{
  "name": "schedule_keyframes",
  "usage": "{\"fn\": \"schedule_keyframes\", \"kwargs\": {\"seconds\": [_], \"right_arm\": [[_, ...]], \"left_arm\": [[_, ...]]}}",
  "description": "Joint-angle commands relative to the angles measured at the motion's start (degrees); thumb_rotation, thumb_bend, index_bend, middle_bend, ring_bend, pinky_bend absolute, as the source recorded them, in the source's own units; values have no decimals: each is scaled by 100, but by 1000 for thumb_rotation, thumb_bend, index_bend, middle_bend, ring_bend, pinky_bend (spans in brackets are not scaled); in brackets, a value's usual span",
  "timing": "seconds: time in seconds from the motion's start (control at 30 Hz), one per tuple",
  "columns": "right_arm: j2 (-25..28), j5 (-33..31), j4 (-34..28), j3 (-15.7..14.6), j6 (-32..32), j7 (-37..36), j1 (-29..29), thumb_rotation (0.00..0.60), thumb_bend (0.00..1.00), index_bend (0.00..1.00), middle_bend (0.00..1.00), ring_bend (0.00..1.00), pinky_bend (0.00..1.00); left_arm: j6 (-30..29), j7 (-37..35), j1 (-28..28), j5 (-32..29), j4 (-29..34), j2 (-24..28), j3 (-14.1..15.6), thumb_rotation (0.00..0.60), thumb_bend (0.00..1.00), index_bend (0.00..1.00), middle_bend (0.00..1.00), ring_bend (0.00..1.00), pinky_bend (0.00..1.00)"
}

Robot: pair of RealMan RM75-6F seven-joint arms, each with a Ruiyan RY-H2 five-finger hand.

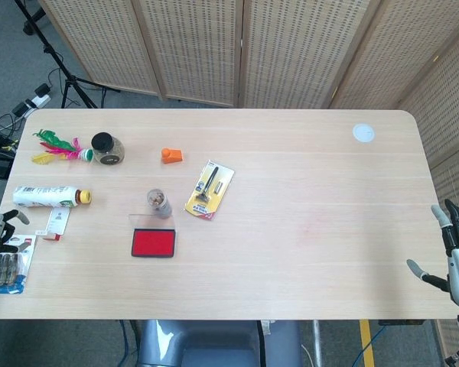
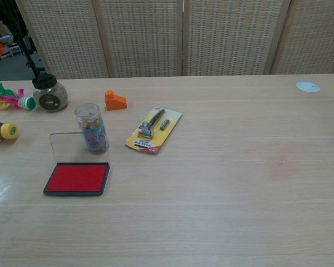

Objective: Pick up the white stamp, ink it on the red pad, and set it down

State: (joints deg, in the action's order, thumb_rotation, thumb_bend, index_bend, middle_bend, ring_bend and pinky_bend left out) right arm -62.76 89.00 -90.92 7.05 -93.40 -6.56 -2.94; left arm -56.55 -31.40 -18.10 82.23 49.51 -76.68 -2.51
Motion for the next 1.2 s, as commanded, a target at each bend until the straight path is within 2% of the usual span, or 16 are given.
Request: {"fn": "schedule_keyframes", "kwargs": {"seconds": [0.03,0.3,0.57,1.2], "right_arm": [[-3,-9,2,0,12,0,-3,600,0,0,0,0,0],[-7,-26,4,-6,67,-2,-22,600,0,0,0,0,0],[4,-34,-16,-9,85,-32,-26,600,0,0,0,0,0],[42,-86,-15,3,142,-148,-39,600,0,0,0,0,0]], "left_arm": [[121,-185,-156,68,-394,-224,45,600,226,484,1000,1000,1000],[241,-330,-259,131,-1010,-561,115,600,258,495,1000,1000,1000],[323,-342,-374,316,-1296,-752,274,600,265,511,1000,1000,1000],[503,-143,-425,311,-1433,-886,384,600,285,546,1000,1000,1000]]}}
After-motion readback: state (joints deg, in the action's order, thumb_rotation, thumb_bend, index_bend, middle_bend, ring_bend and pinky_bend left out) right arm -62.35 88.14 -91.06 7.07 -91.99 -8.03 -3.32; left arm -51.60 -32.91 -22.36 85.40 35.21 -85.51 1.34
